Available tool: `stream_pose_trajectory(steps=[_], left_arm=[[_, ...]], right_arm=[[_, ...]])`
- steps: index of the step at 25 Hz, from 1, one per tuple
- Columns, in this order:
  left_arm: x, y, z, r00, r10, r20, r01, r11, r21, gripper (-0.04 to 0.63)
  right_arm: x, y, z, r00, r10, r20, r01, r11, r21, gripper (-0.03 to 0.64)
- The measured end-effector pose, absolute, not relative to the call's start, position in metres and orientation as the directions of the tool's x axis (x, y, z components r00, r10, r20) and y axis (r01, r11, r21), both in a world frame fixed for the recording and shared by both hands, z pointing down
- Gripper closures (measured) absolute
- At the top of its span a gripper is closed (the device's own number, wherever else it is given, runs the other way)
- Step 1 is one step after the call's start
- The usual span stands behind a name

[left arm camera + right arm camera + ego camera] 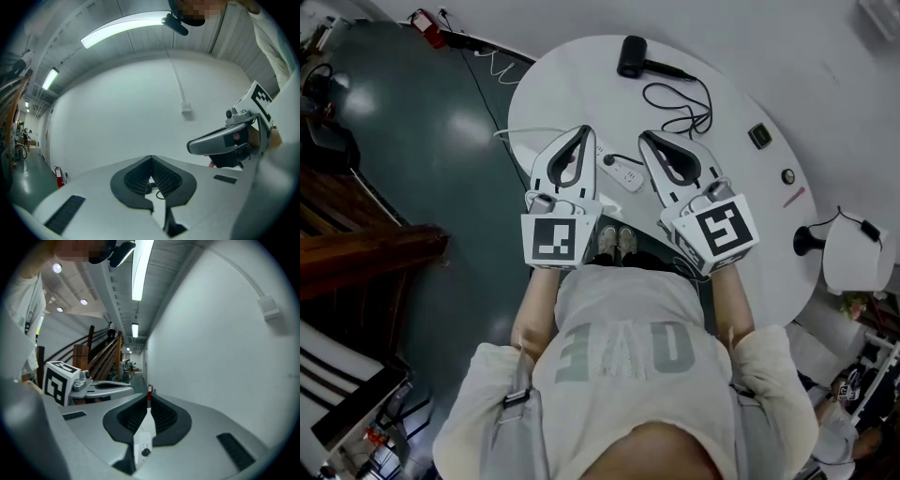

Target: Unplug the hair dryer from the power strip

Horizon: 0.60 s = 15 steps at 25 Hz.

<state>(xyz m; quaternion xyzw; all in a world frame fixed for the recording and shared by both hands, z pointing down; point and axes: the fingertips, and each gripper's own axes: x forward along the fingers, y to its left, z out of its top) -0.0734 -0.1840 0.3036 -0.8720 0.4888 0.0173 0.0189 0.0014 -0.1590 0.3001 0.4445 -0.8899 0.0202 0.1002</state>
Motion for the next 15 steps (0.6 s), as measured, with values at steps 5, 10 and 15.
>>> stream_pose_trajectory(steps=[5, 10, 15], left_arm=[[-0.070, -0.189, 0.315, 0.526, -0.851, -0.020, -0.851, -0.525, -0.033, 0.581], [-0.065, -0.191, 0.329, 0.533, -0.846, 0.017, -0.845, -0.533, -0.043, 0.581], [-0.063, -0.194, 0.341, 0.528, -0.848, 0.043, -0.848, -0.529, -0.037, 0.581]], right_arm=[[-0.022, -0.136, 0.335, -0.712, -0.628, 0.314, -0.667, 0.744, -0.026, 0.433], [-0.016, -0.116, 0.380, -0.718, -0.550, 0.428, -0.629, 0.775, -0.058, 0.433], [0.004, -0.108, 0.440, -0.670, -0.480, 0.566, -0.632, 0.769, -0.095, 0.433]])
